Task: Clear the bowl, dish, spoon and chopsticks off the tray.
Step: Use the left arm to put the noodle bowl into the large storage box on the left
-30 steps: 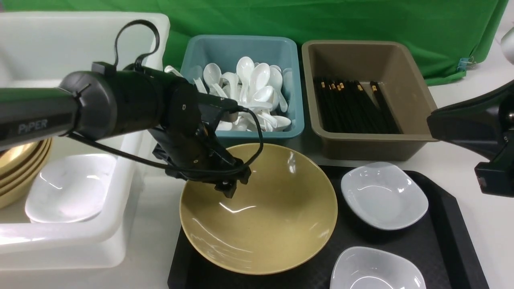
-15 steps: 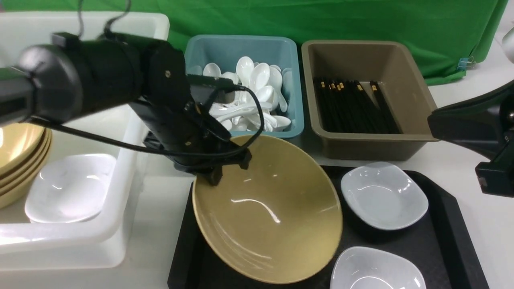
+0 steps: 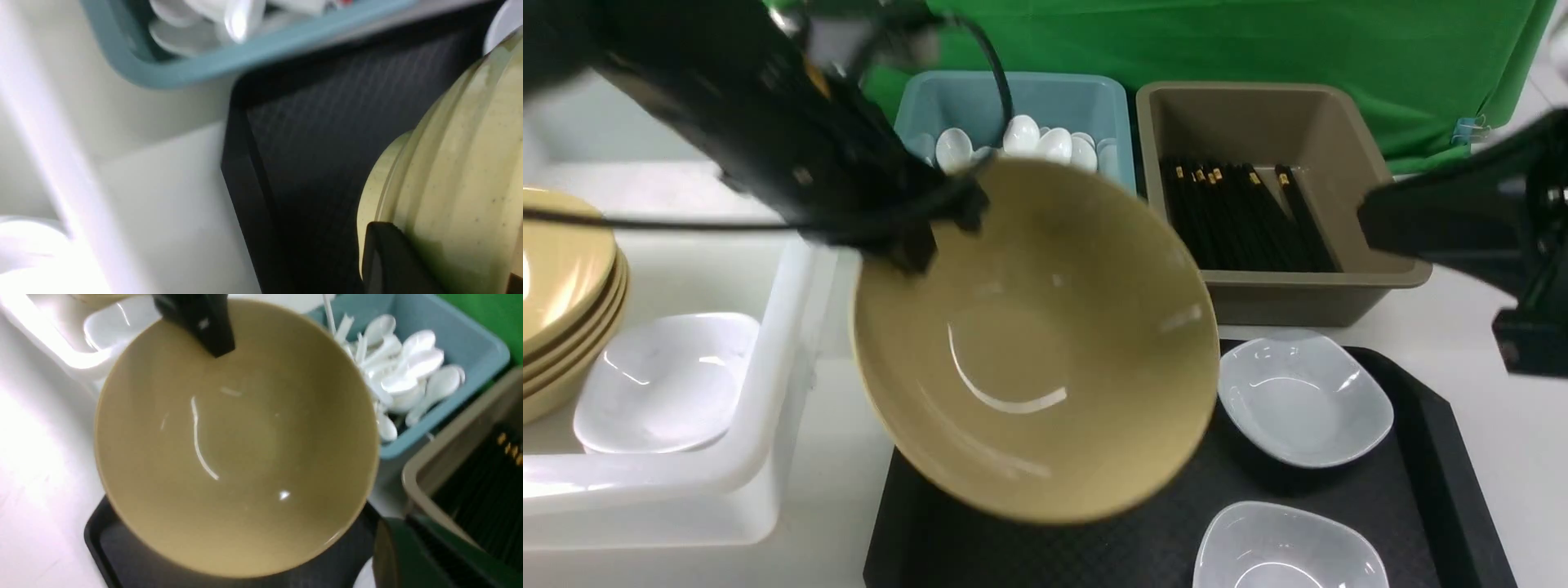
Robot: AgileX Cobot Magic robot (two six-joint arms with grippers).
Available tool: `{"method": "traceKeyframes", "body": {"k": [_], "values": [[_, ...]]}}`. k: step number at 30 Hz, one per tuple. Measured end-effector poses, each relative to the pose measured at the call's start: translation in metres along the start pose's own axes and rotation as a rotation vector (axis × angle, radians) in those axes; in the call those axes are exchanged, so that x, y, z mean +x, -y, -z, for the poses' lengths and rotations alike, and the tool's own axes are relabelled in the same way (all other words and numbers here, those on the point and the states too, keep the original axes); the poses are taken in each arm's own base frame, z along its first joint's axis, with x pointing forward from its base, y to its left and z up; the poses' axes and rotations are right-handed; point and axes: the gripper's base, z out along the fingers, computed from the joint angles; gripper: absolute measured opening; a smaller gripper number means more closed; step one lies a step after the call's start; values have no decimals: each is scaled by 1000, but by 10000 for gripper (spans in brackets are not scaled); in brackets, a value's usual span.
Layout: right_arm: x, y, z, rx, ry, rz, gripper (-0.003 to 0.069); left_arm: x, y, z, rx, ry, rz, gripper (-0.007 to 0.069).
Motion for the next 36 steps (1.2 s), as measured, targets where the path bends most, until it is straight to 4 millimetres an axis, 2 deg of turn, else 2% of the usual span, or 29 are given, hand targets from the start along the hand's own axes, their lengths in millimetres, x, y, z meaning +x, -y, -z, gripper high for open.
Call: {"method": "traceKeyframes", "body": {"k": [4,7,10,11,12,14,15,17,19,20,22,26,31,34,36], "values": [[-28,-7,-19,-96,-3,96,7,-15,-44,47,-65,99,111,8],[-50,-17,-42,-169,-8,152,7,-11,-93,75,-152,153,221,8],[-72,-31,-68,-237,-7,201,7,7,-157,95,-238,188,414,8],[-75,-33,-71,-245,-4,206,7,8,-161,95,-233,197,431,8],[-84,-39,-79,-266,10,222,7,20,-190,103,-252,243,536,8],[-95,-52,-97,-306,15,244,7,38,-222,111,-264,316,672,8],[-95,-53,-102,-310,9,245,7,40,-226,112,-266,322,684,8],[-103,-67,-118,-348,15,266,7,63,-262,119,-307,381,832,8],[-105,-73,-126,-361,15,273,7,74,-277,119,-329,384,886,8],[-107,-80,-137,-374,23,277,6,88,-294,116,-355,374,946,8],[-107,-84,-144,-378,27,279,6,96,-304,109,-360,356,979,8],[-106,-92,-159,-382,43,273,6,117,-325,78,-376,261,1030,8],[-110,-91,-158,-371,69,269,6,126,-330,62,-338,176,1060,23],[-110,-91,-158,-369,73,268,6,127,-329,60,-318,155,1069,90],[-110,-90,-158,-360,70,273,6,126,-328,60,-316,154,1071,160]]}}
